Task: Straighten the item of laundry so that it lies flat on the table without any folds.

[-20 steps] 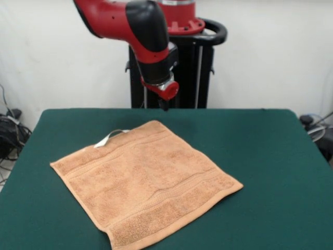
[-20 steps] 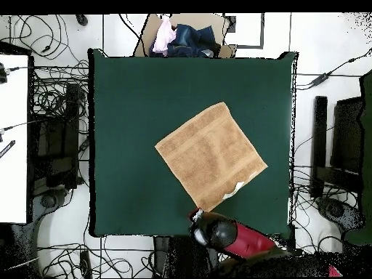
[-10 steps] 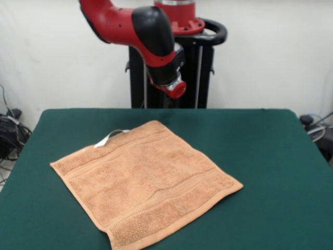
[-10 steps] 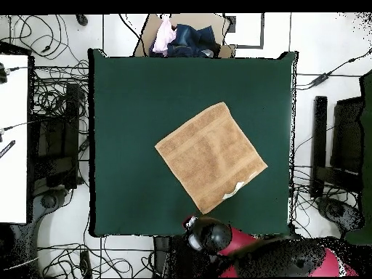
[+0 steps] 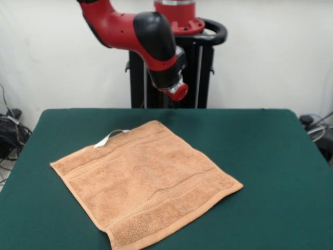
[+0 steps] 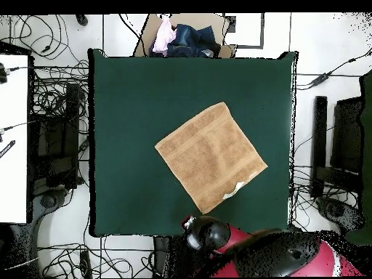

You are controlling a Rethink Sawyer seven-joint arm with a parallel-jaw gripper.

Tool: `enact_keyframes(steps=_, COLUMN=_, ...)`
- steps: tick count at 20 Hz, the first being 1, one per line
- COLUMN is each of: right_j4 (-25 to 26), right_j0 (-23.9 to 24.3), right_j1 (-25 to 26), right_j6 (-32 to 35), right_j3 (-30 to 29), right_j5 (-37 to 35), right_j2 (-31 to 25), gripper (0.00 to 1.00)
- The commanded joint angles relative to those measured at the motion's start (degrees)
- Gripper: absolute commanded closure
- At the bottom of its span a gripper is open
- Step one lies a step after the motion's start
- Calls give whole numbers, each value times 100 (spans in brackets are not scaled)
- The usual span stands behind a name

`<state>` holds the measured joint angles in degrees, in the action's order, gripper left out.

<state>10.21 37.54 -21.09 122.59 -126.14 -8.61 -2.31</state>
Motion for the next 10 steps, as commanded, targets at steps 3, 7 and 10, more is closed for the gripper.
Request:
enact_keyframes(steps=3, right_j4=-591, right_j0=-445, right_j1=-650, right_j6=578, right_j3=898, right_j5=-1145, right_j2=-190, gripper=100)
enact_keyframes(steps=7, right_j4=-622, right_j0=-692, right_j1=-986, right_j6=561, right_j3=1074, right_j5=-1681, right_j2=-50, gripper=100)
enact_keyframes(steps=10, right_j4=-590, right_j0=-836, right_j1=-1108, right_j6=576, right_j3=1268, right_j5=-1953, right_j2=17, gripper=100)
